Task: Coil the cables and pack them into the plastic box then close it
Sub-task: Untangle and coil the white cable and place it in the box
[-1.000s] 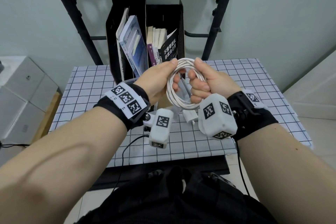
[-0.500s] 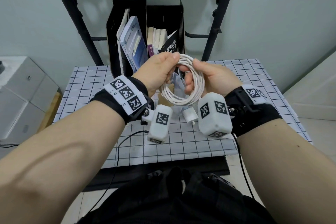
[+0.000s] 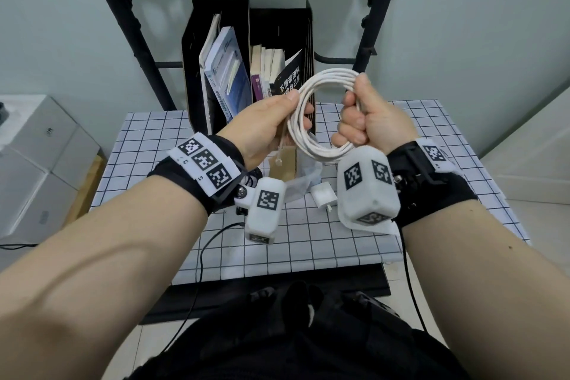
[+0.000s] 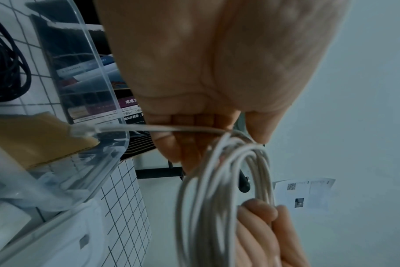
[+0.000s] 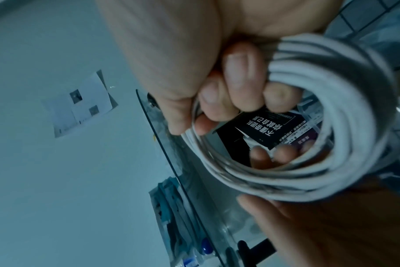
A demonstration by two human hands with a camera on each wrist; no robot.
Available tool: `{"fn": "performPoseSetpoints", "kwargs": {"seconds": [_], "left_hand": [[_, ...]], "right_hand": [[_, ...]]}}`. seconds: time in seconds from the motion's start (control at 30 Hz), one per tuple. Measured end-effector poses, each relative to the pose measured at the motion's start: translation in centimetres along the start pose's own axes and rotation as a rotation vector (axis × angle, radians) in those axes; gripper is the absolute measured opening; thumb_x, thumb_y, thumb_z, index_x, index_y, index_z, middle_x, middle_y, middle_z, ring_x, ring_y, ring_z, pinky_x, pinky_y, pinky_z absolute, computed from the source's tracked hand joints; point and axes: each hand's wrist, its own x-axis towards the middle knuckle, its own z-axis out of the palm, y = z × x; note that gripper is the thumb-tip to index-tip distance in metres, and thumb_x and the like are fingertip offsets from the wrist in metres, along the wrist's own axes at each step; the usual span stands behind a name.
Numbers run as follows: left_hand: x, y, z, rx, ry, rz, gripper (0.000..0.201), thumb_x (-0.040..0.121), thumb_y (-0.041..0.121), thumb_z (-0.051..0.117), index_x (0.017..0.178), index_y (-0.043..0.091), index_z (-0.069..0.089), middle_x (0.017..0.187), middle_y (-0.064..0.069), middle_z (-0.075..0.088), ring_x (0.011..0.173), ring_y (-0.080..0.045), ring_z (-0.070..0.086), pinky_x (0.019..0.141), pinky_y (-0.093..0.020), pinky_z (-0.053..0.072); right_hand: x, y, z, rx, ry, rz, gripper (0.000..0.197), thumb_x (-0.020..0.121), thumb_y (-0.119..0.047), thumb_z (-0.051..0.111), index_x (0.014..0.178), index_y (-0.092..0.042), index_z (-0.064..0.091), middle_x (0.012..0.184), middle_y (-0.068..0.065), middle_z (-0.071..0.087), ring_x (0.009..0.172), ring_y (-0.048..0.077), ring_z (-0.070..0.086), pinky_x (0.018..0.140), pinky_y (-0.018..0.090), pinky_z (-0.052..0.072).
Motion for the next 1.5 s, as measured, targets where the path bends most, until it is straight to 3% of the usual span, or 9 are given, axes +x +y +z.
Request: {"fn": "performPoseSetpoints", "kwargs": {"seconds": [0.13, 0.3, 0.47, 0.77, 0.9, 1.03, 1.3, 1.43, 1.5], "left_hand": [[0.0, -0.8, -0.2, 0.012, 0.039, -0.021, 0.036, 0.102, 0.023, 0.037, 0.11, -0.004, 0.059, 0.082, -0.011, 0.061, 0.068, -0.016, 0.056, 0.071, -0.028, 0.048], [-0.6, -1.8, -0.2, 0.128, 0.014, -0.039, 0.027, 0.102, 0.014, 0.035, 0.097, 0.008, 0.061, 0.081, -0.006, 0.062, 0.068, -0.012, 0.058, 0.074, -0.025, 0.048], [-1.2, -2.3, 0.4, 0.075, -0.041, -0.111, 0.022, 0.098, 0.004, 0.042, 0.098, 0.011, 0.063, 0.081, -0.004, 0.062, 0.071, -0.011, 0.062, 0.086, -0.035, 0.053], [-0.8, -1.4, 0.6, -0.005, -0.04, -0.141, 0.01, 0.092, 0.007, 0.056, 0.093, 0.004, 0.065, 0.07, -0.003, 0.068, 0.056, -0.005, 0.062, 0.057, -0.015, 0.055], [-0.5, -1.3, 0.8, -0.078, -0.017, -0.156, 0.017, 0.091, 0.0, 0.054, 0.106, -0.005, 0.062, 0.082, -0.008, 0.071, 0.061, -0.006, 0.067, 0.059, -0.014, 0.056], [-0.5, -1.3, 0.8, -0.061, -0.025, -0.16, 0.018, 0.091, -0.002, 0.054, 0.107, -0.004, 0.061, 0.086, -0.01, 0.07, 0.061, -0.007, 0.067, 0.059, -0.014, 0.056], [-0.4, -2.3, -0.2, 0.158, 0.03, -0.127, 0.012, 0.086, -0.005, 0.06, 0.091, 0.005, 0.063, 0.075, -0.008, 0.062, 0.057, -0.007, 0.059, 0.052, -0.014, 0.051], [-0.1, -2.9, -0.3, 0.054, 0.08, -0.138, 0.016, 0.083, -0.005, 0.064, 0.099, -0.005, 0.062, 0.085, -0.014, 0.068, 0.07, -0.012, 0.068, 0.07, -0.019, 0.058], [-0.1, -2.6, -0.1, -0.038, 0.07, -0.127, 0.009, 0.084, -0.002, 0.063, 0.093, 0.0, 0.064, 0.088, -0.013, 0.069, 0.079, -0.018, 0.069, 0.075, -0.023, 0.058]], "right_hand": [[0.1, -0.8, -0.3, 0.095, 0.03, -0.038, 0.038, 0.095, -0.047, 0.05, 0.072, -0.017, 0.053, 0.046, -0.006, 0.028, 0.037, 0.011, 0.022, 0.048, 0.026, 0.025], [0.2, -1.1, -0.5, 0.193, 0.072, -0.05, 0.04, 0.095, -0.049, 0.05, 0.07, -0.017, 0.05, 0.046, -0.007, 0.025, 0.036, 0.01, 0.02, 0.042, 0.023, 0.028], [0.7, -0.9, -0.8, 0.258, 0.144, -0.058, 0.04, 0.095, -0.049, 0.05, 0.07, -0.018, 0.05, 0.047, -0.006, 0.025, 0.037, 0.011, 0.019, 0.043, 0.023, 0.029], [0.7, 0.0, 0.0, 0.294, 0.23, -0.09, 0.04, 0.097, -0.047, 0.047, 0.072, -0.017, 0.047, 0.048, -0.004, 0.028, 0.036, 0.013, 0.023, 0.046, 0.024, 0.031], [0.7, 0.5, 0.2, 0.336, 0.235, -0.079, 0.04, 0.097, -0.048, 0.046, 0.072, -0.017, 0.048, 0.049, -0.003, 0.031, 0.038, 0.014, 0.027, 0.05, 0.025, 0.036], [0.6, 0.9, 0.3, 0.369, 0.232, -0.066, 0.04, 0.097, -0.047, 0.046, 0.072, -0.017, 0.047, 0.048, -0.003, 0.031, 0.038, 0.014, 0.027, 0.051, 0.025, 0.035], [0.2, 0.7, 0.4, 0.401, 0.162, -0.013, 0.041, 0.096, -0.048, 0.048, 0.069, -0.017, 0.05, 0.047, -0.006, 0.028, 0.036, 0.011, 0.022, 0.044, 0.022, 0.029], [-0.2, 0.6, 0.8, 0.389, 0.027, 0.067, 0.043, 0.096, -0.05, 0.045, 0.067, -0.019, 0.051, 0.041, -0.007, 0.028, 0.032, 0.009, 0.024, 0.041, 0.021, 0.029], [-0.3, 0.8, 0.9, 0.359, -0.026, 0.099, 0.043, 0.096, -0.051, 0.044, 0.068, -0.018, 0.05, 0.04, -0.007, 0.028, 0.03, 0.009, 0.024, 0.041, 0.02, 0.028]]}}
